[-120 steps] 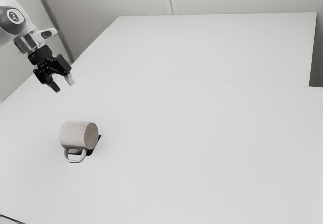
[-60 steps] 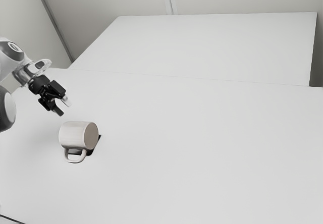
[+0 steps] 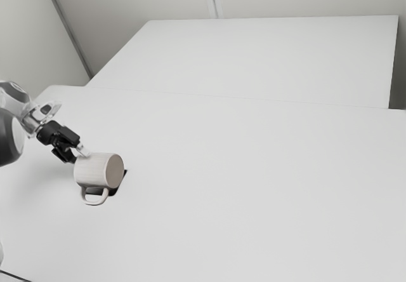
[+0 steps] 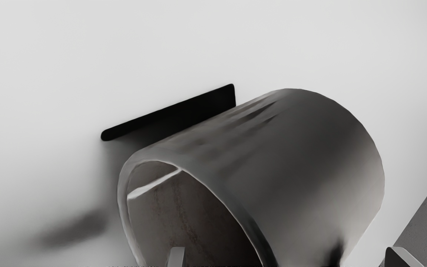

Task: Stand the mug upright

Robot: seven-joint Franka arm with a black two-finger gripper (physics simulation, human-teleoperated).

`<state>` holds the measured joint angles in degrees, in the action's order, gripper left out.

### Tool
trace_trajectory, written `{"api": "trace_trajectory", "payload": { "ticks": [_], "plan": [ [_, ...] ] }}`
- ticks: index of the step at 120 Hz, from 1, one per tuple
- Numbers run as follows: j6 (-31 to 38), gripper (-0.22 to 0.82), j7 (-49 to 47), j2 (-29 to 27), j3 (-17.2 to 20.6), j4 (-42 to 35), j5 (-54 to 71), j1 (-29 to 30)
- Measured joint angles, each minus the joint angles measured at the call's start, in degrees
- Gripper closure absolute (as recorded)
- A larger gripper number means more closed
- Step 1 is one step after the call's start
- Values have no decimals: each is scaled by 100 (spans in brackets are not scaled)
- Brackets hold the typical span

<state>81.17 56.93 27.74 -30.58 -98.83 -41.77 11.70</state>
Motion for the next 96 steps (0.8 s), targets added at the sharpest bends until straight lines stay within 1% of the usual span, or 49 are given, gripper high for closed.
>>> {"api": "trace_trajectory", "payload": {
  "ticks": [12,24,31,43,51,62,76,87,96],
  "plan": [
    [69,2,123,-329,6,-448,-13,-72],
    [137,6,192,-437,28,-581,-21,-145],
    [164,13,216,-442,36,-614,-72,-178],
    [195,29,224,-517,63,-607,-135,-267],
    [210,36,205,-574,112,-586,-160,-348],
    [229,44,176,-583,168,-559,-309,-513],
    [269,49,108,-582,332,-464,-513,-741],
    [296,60,27,-599,412,-466,-609,-796],
    [291,66,-59,-622,420,-471,-614,-801]
  ]
}}
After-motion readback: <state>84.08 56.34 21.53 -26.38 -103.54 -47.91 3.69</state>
